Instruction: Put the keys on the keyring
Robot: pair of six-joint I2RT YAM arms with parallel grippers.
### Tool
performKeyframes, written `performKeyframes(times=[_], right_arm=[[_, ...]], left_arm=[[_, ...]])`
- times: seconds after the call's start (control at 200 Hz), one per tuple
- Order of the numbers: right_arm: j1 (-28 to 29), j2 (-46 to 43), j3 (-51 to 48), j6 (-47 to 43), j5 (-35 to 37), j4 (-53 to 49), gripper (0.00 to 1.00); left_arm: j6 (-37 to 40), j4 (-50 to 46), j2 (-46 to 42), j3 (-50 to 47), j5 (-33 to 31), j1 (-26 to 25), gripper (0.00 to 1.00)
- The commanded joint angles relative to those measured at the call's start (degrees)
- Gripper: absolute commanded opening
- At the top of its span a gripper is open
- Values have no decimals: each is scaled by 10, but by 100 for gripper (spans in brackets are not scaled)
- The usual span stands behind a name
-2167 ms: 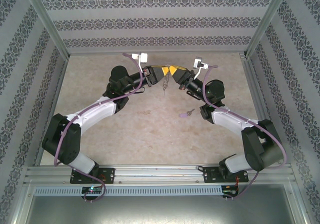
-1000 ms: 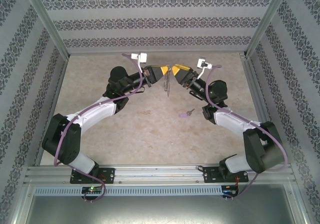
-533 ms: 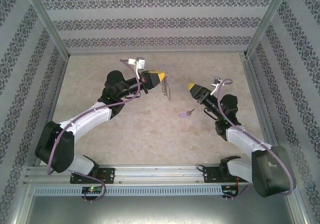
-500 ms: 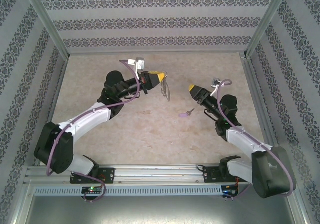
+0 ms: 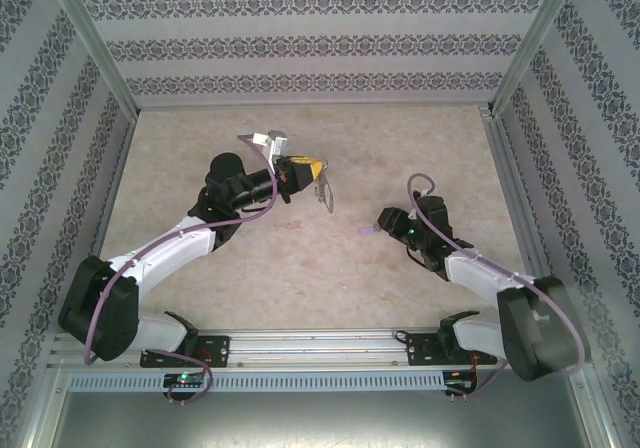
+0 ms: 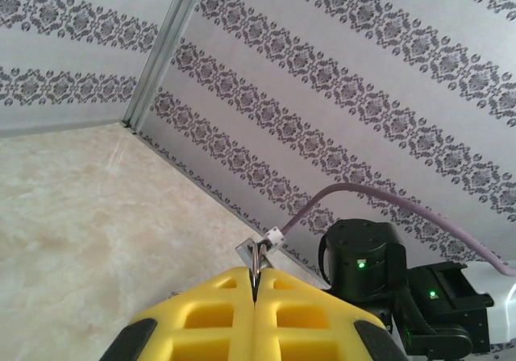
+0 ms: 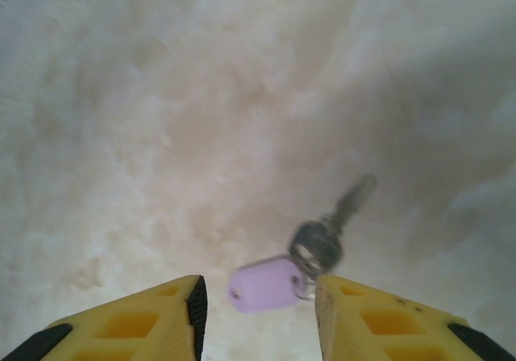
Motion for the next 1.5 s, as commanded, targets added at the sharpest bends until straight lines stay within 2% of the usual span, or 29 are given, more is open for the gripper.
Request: performKeyframes(times=[0.0,0.15,0.47,1.329,1.494], right_arm=[[19,33,27,1,51,-27,40],[37,69,38,19,71,-21,39],[43,84,63,19,85,-42,25],[47,154,90,35,57,-46,23],[48,166,101,33,48,-46,20]], left_arm=[[28,2,-24,-6,-4,-7,0],[29,0,-32,-14,-4,-6,0],[15,24,-18,-17,5,-7,0],[-8,62,15,-4,17,-7,0],[-11,68,18,-5,14,-7,0]])
